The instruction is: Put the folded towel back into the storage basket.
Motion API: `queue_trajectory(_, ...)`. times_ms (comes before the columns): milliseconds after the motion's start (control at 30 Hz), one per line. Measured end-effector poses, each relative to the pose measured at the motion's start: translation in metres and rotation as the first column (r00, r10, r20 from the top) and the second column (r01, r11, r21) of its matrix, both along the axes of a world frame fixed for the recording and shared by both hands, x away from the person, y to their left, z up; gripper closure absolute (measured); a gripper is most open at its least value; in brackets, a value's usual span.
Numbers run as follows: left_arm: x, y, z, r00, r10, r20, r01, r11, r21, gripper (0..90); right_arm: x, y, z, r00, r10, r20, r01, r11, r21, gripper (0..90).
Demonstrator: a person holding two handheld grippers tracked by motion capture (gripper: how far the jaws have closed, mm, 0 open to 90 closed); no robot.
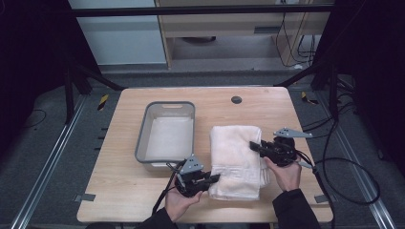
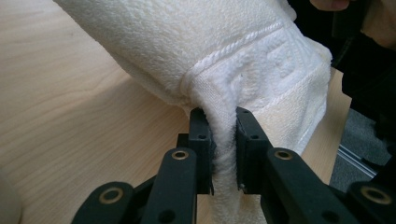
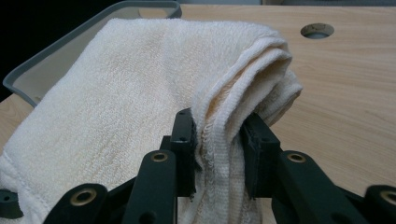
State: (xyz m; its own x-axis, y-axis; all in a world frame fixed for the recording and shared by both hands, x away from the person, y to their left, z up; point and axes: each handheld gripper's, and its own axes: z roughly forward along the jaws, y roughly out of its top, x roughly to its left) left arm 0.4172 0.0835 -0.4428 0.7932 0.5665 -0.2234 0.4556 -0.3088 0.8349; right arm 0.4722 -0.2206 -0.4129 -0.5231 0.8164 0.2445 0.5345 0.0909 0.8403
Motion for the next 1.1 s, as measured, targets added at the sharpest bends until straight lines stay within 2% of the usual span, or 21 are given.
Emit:
queue_trajectory(533, 0.003, 0.011, 0.029, 0.9977, 0.016, 0.066, -0.014, 0.9993, -0.035, 78.6, -0.002, 0.007, 0.032, 0.9954, -0.006, 0.096, 0.005, 1.0, 0.017, 69.6)
queue_trajectory(800, 0.007, 0.021, 0.044, 0.9938, 0.044, 0.103, -0.039, 0.9979, -0.052, 78.7, 0.002, 0.017, 0.048, 0.9898, -0.015, 0.141, 0.011, 1.0, 0.023, 69.6)
queue_trajectory(1100, 0.012, 0.034, 0.057, 0.9895, 0.073, 0.125, -0.066, 0.996, -0.06, 78.7, 0.008, 0.032, 0.065, 0.9833, -0.019, 0.181, 0.016, 1.0, 0.021, 69.6)
